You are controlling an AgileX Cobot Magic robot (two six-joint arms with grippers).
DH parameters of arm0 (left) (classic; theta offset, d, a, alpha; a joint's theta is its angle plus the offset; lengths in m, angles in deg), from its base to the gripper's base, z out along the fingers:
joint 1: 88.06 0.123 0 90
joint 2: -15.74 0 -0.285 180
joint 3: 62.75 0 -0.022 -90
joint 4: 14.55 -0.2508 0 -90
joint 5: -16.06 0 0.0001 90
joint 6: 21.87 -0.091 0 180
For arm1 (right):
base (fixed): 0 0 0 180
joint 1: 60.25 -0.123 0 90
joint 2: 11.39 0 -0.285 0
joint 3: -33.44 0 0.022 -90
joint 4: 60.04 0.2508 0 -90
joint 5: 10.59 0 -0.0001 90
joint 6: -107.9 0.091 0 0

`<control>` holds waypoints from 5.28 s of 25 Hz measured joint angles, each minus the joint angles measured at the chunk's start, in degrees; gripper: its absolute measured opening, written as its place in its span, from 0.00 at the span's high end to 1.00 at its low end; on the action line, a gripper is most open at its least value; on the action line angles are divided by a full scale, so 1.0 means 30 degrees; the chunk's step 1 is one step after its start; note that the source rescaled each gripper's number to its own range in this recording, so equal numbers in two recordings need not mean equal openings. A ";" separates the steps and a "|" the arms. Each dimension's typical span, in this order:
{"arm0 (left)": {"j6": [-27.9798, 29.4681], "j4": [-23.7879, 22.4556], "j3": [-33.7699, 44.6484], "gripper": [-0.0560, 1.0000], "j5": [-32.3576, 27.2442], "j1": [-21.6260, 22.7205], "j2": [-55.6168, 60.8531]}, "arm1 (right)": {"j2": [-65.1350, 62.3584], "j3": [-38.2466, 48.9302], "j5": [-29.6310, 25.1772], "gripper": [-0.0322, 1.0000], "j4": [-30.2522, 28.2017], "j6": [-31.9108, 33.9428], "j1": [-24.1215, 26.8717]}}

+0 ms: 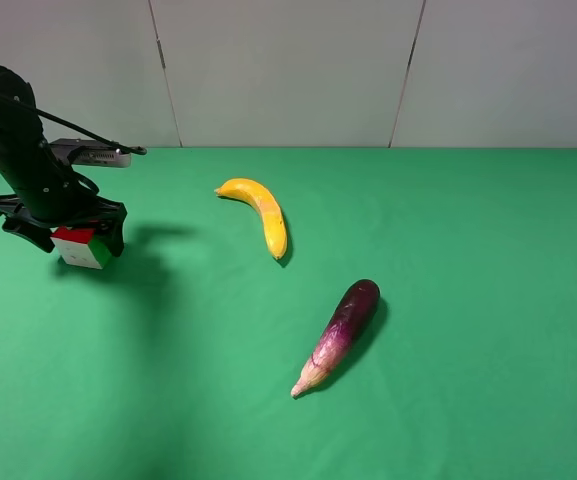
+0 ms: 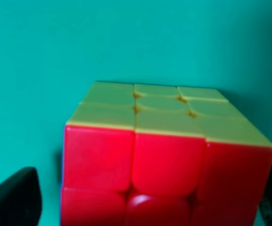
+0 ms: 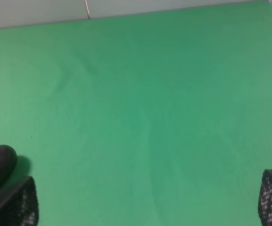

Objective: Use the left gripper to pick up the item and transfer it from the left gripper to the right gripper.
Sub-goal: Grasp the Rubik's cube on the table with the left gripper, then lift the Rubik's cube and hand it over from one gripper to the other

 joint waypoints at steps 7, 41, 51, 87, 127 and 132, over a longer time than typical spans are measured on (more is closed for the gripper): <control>0.0000 -0.0117 0.0000 0.82 0.0866 0.0000 0.0000 | 0.0000 0.0000 0.0000 0.00 0.0000 0.0000 0.0000; 0.0162 0.2337 -0.3602 0.95 -0.7482 0.0000 0.5921 | 0.0000 0.0000 0.0000 0.00 -0.0069 0.0000 0.0000; -0.2345 0.8899 -0.3602 0.95 -0.8614 -0.0338 0.7029 | 0.0000 0.0000 0.0000 0.00 -0.0222 0.0000 0.0000; -0.6688 1.9271 -0.3602 0.95 -0.9354 -0.5701 0.6900 | 0.5851 -0.0017 0.5033 0.00 1.2885 -0.6245 0.0000; -1.3213 2.9753 -0.3602 0.95 -1.0970 -0.8725 0.1984 | 1.7773 -0.0093 0.7056 0.00 3.2219 -3.6693 -0.4807; -1.3246 2.9796 -0.3602 0.95 -1.0970 -0.9107 0.1984 | 1.7773 -0.0170 0.6488 0.00 3.2284 -3.7124 -0.4807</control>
